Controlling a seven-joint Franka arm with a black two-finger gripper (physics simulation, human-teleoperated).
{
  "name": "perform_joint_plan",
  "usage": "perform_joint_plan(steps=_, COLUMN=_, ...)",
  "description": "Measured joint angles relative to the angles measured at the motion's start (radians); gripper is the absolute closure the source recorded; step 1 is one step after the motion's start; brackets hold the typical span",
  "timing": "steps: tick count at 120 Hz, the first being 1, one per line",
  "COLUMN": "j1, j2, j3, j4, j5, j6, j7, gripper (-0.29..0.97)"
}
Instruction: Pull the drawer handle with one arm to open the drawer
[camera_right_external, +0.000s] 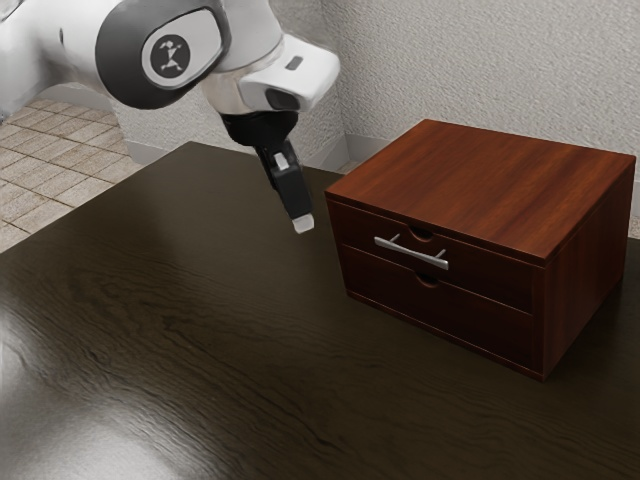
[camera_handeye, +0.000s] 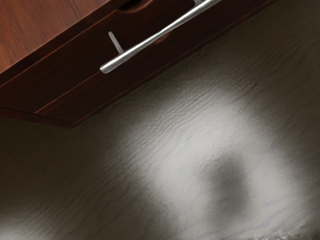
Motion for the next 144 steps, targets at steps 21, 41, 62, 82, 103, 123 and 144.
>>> perform_joint_plan(steps=21, j1=0.001, j2=-0.015, j3=0.003, j4=-0.156, j5=0.002, j6=0.160, j7=0.158, gripper=0.00)
perform_joint_plan(steps=41, j1=0.008, j2=-0.080, j3=0.002, j4=-0.338, j5=0.017, j6=0.315, j7=0.274, gripper=0.00)
perform_joint_plan(steps=62, j1=-0.011, j2=-0.131, j3=0.002, j4=-0.471, j5=0.023, j6=0.455, j7=0.367, gripper=0.00)
perform_joint_plan(steps=82, j1=-0.068, j2=-0.154, j3=0.002, j4=-0.543, j5=0.026, j6=0.570, j7=0.447, gripper=0.00)
perform_joint_plan(steps=103, j1=-0.113, j2=-0.190, j3=0.003, j4=-0.577, j5=0.029, j6=0.639, j7=0.520, gripper=0.00)
perform_joint_plan(steps=123, j1=-0.114, j2=-0.191, j3=0.021, j4=-0.579, j5=0.046, j6=0.682, j7=0.572, gripper=0.00)
perform_joint_plan(steps=144, j1=-0.115, j2=-0.179, j3=0.025, j4=-0.579, j5=0.074, j6=0.743, j7=0.612, gripper=0.00)
